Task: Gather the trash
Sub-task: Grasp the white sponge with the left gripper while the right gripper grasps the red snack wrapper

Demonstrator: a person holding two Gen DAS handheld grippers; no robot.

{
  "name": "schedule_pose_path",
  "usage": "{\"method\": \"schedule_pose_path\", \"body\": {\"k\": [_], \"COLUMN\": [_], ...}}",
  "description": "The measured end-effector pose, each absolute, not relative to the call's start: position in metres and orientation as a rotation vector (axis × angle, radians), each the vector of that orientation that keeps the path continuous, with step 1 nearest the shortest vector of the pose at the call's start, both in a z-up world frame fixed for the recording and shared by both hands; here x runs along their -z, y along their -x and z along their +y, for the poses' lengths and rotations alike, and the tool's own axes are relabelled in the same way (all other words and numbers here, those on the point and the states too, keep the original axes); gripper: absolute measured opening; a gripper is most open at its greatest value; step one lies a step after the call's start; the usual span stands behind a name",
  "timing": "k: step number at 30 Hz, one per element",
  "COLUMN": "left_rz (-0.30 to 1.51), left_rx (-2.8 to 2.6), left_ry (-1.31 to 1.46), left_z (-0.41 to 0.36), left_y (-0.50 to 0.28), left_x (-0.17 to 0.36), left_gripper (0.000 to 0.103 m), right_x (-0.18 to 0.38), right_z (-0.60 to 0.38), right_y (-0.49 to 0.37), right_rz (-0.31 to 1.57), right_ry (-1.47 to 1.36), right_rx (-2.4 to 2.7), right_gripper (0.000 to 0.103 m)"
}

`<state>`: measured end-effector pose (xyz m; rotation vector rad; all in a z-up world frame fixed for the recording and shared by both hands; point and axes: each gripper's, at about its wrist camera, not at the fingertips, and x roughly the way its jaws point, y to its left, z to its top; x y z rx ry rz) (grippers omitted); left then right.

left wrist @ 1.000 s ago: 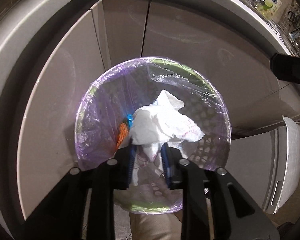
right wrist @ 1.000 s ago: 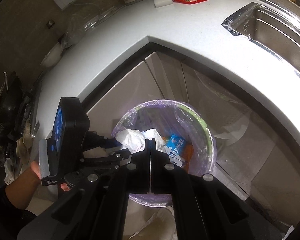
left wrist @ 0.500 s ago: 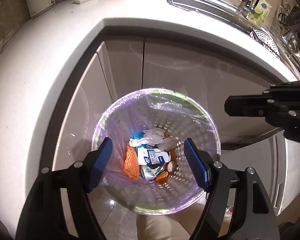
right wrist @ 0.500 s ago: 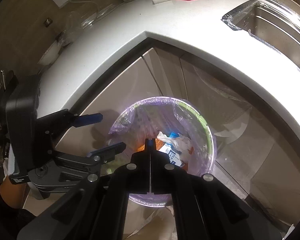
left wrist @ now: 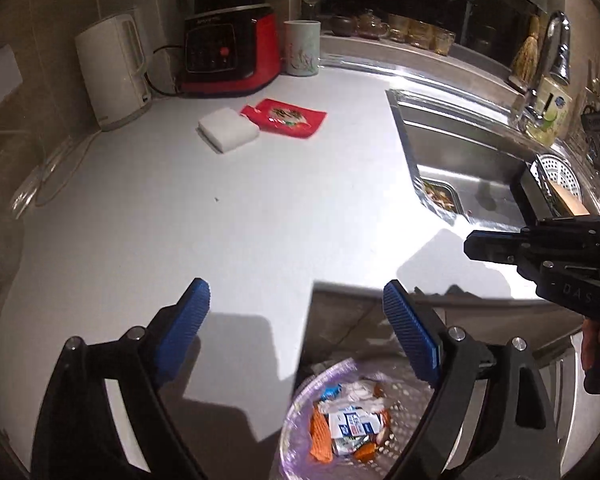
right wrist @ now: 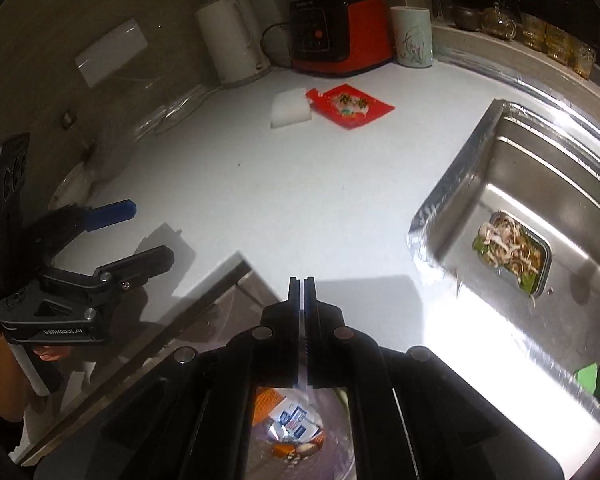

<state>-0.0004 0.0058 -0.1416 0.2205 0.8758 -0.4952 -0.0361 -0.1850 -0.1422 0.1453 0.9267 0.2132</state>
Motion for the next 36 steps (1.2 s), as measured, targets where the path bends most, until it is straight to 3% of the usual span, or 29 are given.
{"method": "schedule_pose_path", "body": {"k": [16,29,31,32,36], "left_rz": [0.962,1.05,1.052,1.055,1.037], "left_rx": [0.436,0.408,0.405,0.406,0.406], "left_ry": [-0.1,-0.092,-0.104,-0.109,-0.095], "left_z": [-0.007,-0.046,-0.048,-0.05,-0.048], "left_y": [-0.217,-0.277,-0.279,-0.28,-0.281], "left_x": [0.153,0.202,0.205,0.207,0.205], "left_gripper": [0.085,0.085,0.081,0.073,0.068], "right_x": [0.153,0.172,0.174,0.174,0.177], "right_z": [-0.216,-0.232,-0.234,-0.236,-0.238], "right_y": [-0.154,-0.195,-0.196,-0.196,-0.2], "right_rz": [0.929,0.963,0.966,0.966,0.97], "right_ry": [-0.152,-0.161,-0.164,-0.164,-0.165], "right_rx": [-0.143,-0.112,-0.108,-0.107,-0.108], "right_gripper": [0.006,0.006,0.006,0.006,0.006]}}
